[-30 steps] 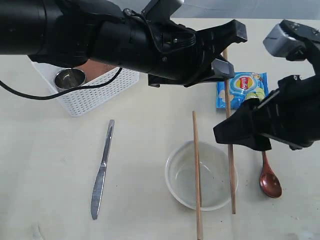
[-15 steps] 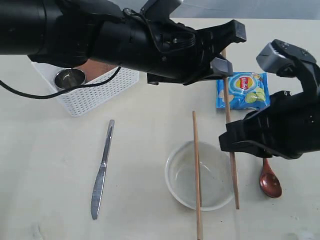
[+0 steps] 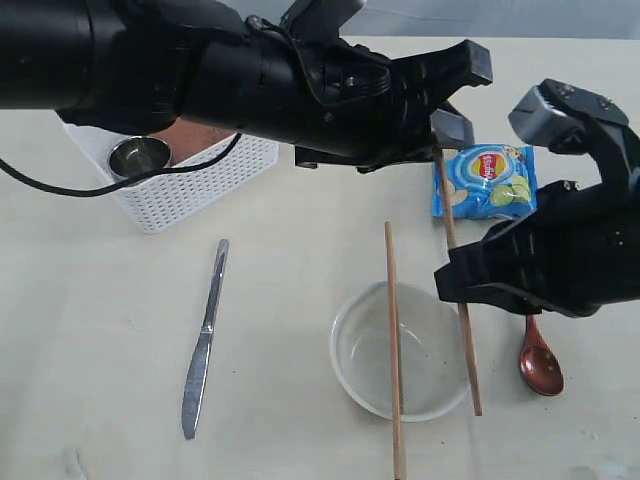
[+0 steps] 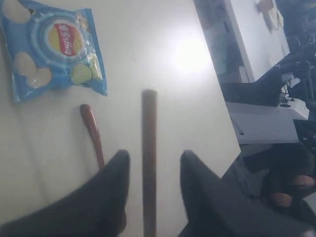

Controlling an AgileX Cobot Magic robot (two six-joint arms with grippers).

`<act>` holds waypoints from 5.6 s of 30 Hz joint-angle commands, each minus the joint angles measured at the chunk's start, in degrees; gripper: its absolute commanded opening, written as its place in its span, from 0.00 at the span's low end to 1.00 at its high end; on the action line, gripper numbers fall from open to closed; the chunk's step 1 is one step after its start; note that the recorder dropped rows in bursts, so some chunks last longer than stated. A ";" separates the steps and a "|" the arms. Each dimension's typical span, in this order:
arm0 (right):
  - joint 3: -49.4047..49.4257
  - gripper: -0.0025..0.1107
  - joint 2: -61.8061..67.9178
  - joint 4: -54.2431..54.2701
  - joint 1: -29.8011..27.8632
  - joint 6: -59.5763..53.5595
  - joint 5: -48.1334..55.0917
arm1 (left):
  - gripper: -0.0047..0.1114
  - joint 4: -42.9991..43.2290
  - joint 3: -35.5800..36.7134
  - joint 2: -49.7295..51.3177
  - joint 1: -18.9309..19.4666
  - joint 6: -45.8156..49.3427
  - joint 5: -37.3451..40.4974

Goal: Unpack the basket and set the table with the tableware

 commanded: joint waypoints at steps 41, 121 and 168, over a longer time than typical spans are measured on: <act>-0.01 0.02 -6.99 -7.24 -10.67 1.01 9.82 | 0.04 19.85 0.36 -9.93 6.13 2.40 11.52; -0.01 0.02 23.54 -1.88 5.94 15.17 -5.38 | 0.04 23.16 46.33 -67.57 6.13 23.91 -39.85; -0.01 0.06 26.24 -0.13 5.94 14.76 -6.35 | 0.04 23.16 46.33 -67.57 6.13 24.02 -40.68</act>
